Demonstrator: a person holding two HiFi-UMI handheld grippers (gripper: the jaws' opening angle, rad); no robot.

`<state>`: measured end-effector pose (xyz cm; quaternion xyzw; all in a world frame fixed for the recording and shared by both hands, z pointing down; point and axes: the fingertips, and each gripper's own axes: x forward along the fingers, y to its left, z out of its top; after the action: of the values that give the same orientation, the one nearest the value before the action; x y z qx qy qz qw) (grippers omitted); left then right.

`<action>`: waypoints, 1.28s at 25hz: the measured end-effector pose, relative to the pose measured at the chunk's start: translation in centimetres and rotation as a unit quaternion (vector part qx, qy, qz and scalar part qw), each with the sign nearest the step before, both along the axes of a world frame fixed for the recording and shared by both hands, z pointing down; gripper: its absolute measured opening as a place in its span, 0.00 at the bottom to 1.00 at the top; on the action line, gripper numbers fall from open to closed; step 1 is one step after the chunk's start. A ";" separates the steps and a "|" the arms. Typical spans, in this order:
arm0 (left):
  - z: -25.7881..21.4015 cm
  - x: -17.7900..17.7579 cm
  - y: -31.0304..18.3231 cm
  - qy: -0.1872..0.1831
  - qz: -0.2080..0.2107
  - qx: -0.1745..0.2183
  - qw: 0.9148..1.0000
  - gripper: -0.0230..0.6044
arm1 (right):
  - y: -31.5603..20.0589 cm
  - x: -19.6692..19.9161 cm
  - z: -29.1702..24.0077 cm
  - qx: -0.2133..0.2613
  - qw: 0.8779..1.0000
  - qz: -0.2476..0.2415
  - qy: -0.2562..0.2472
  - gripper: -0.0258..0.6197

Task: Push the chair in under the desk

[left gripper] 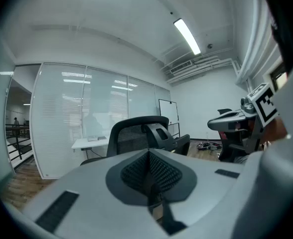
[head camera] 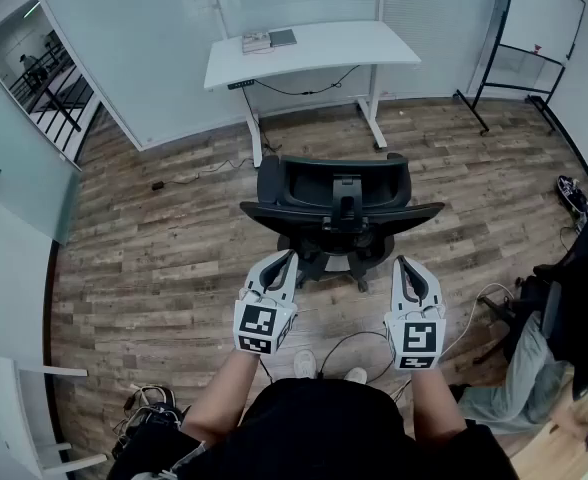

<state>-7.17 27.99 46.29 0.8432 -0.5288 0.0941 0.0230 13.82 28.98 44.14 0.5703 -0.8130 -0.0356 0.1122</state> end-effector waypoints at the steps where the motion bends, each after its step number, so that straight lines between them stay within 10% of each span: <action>1: 0.0 -0.1 0.0 -0.001 0.000 0.000 1.000 0.06 | 0.0 -0.1 0.0 0.000 1.000 0.000 -0.001 0.04; 13: -0.5 -1.1 -0.6 -0.022 0.043 0.023 0.999 0.06 | -0.7 -3.0 0.2 0.011 1.000 -0.027 0.006 0.05; 21: -0.3 -1.3 -1.1 -0.076 0.083 0.054 0.992 0.36 | -0.5 -6.2 1.7 -0.008 0.996 -0.060 0.062 0.25; 32: 2.7 -0.3 -1.8 -0.275 0.146 0.074 0.947 0.59 | -0.6 -7.7 6.6 -0.057 0.971 -0.121 0.199 0.65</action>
<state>-7.42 26.21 49.01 0.8517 -0.3915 0.2851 -0.2003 6.12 28.39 50.72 0.4419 -0.8380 -0.1148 0.2987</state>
